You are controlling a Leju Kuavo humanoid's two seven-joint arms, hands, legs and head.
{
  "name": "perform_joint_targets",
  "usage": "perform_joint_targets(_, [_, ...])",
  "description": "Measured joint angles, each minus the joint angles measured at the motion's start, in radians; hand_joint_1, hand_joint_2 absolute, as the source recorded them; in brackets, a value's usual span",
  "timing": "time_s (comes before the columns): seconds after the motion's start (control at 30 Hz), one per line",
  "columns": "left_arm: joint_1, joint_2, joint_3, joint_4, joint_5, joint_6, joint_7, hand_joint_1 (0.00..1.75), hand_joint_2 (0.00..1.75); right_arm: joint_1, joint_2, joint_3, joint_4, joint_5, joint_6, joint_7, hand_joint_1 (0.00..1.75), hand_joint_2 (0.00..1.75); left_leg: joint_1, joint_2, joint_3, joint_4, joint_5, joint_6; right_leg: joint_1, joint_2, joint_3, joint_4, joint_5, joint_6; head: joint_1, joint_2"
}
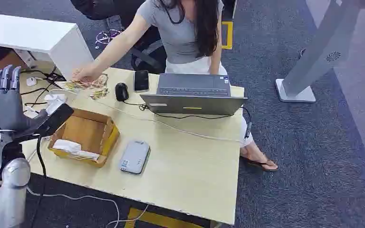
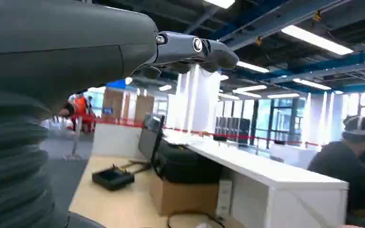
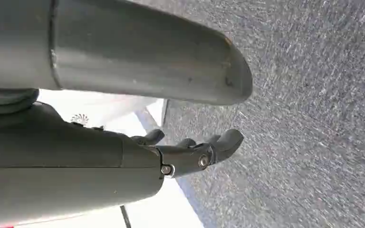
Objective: Pass the card to the sensor for recognition and then transmit it.
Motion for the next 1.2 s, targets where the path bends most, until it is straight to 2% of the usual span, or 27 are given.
perform_joint_targets(0.27, [-0.022, 0.090, -0.065, 0.059, -0.189, 0.010, 0.126, 0.00, 1.75, -0.004, -0.048, 0.019, 0.062, 0.019, -0.036, -0.119, 0.00, 0.00, 0.000, 0.000, 0.000, 0.000, 0.000, 0.000, 0.000, 0.000, 0.000, 0.000, 0.000, 0.000, 0.000, 0.000])
perform_joint_targets(0.37, [-0.024, 0.105, -0.077, 0.069, -0.222, 0.012, 0.150, 0.00, 1.75, -0.006, -0.059, 0.020, 0.075, 0.019, -0.043, -0.145, 0.00, 0.00, 0.000, 0.000, 0.000, 0.000, 0.000, 0.000, 0.000, 0.000, 0.000, 0.000, 0.000, 0.000, 0.000, 0.000])
perform_joint_targets(0.57, [-0.027, 0.120, -0.086, 0.082, -0.229, 0.012, 0.153, 0.00, 1.75, -0.007, -0.068, 0.020, 0.090, 0.019, -0.044, -0.149, 0.00, 0.00, 0.000, 0.000, 0.000, 0.000, 0.000, 0.000, 0.000, 0.000, 0.000, 0.000, 0.000, 0.000, 0.000, 0.000])
perform_joint_targets(1.2, [-0.034, 0.129, -0.123, 0.098, -0.229, 0.010, 0.162, 0.00, 1.75, -0.013, -0.072, 0.021, 0.113, 0.019, -0.056, -0.151, 0.00, 0.00, 0.000, 0.000, 0.000, 0.000, 0.000, 0.000, 0.000, 0.000, 0.000, 0.000, 0.000, 0.000, 0.000, 0.000])
